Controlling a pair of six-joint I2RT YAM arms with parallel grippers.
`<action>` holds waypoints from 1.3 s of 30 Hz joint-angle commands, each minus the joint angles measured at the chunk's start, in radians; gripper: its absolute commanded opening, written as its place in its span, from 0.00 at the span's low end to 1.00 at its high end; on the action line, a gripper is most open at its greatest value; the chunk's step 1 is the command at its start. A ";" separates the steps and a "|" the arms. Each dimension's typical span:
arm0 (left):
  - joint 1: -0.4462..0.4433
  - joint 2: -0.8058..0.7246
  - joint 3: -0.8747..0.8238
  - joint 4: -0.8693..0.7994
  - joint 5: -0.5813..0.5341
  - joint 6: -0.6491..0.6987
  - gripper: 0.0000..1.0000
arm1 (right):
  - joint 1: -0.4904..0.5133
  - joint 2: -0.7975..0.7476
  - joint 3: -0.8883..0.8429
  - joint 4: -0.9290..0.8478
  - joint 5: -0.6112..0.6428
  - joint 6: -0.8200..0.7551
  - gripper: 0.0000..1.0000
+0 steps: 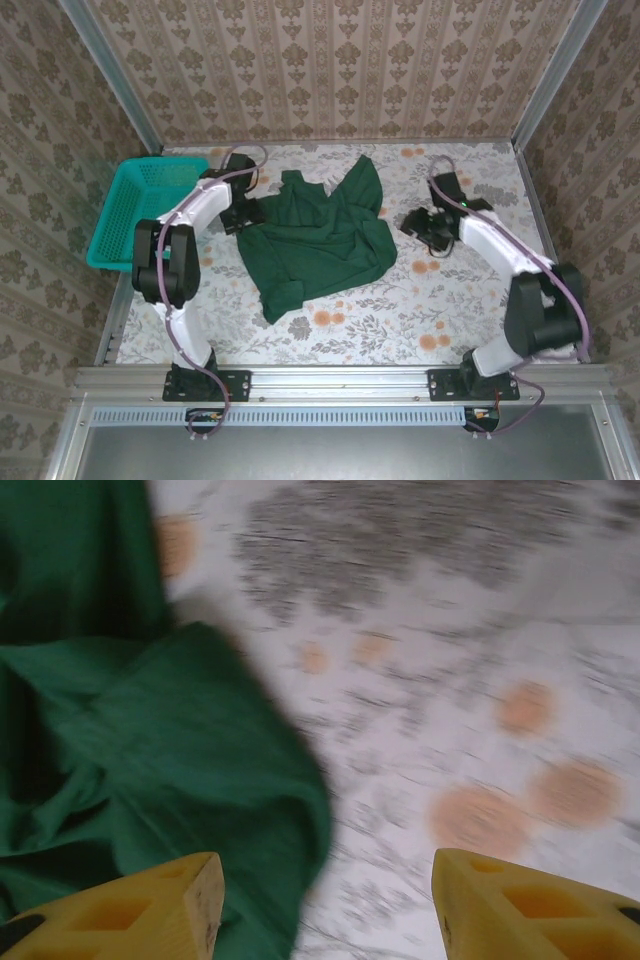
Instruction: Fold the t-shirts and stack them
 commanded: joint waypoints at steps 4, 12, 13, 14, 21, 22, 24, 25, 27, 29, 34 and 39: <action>-0.095 -0.113 -0.090 -0.037 0.123 0.102 0.66 | 0.044 0.265 0.233 0.002 -0.052 -0.142 0.60; -0.203 -0.177 -0.243 -0.085 0.225 0.168 0.74 | 0.133 0.462 0.514 -0.172 0.034 -0.252 0.58; -0.209 -0.186 -0.262 -0.080 0.237 0.163 0.74 | 0.143 0.472 0.533 -0.194 0.058 -0.251 0.57; -0.215 -0.192 -0.274 -0.078 0.244 0.158 0.74 | 0.156 0.484 0.551 -0.215 0.077 -0.249 0.56; -0.280 -0.188 -0.293 -0.133 0.210 0.174 0.68 | 0.221 0.544 0.639 -0.327 0.157 -0.186 0.48; -0.284 -0.187 -0.295 -0.136 0.198 0.177 0.68 | 0.227 0.560 0.659 -0.344 0.162 -0.175 0.47; -0.290 -0.178 -0.292 -0.143 0.191 0.184 0.68 | 0.236 0.602 0.705 -0.379 0.167 -0.160 0.46; -0.292 -0.170 -0.286 -0.150 0.189 0.190 0.67 | 0.240 0.622 0.731 -0.400 0.175 -0.154 0.46; -0.301 -0.156 -0.273 -0.164 0.175 0.201 0.67 | 0.249 0.658 0.778 -0.428 0.189 -0.148 0.46; -0.313 -0.145 -0.265 -0.167 0.166 0.210 0.64 | 0.253 0.692 0.820 -0.462 0.208 -0.140 0.46; -0.330 -0.115 -0.266 -0.165 0.134 0.202 0.48 | 0.248 0.733 0.879 -0.515 0.239 -0.129 0.25; -0.332 -0.116 -0.273 -0.153 0.124 0.188 0.28 | 0.232 0.675 0.834 -0.495 0.239 -0.135 0.08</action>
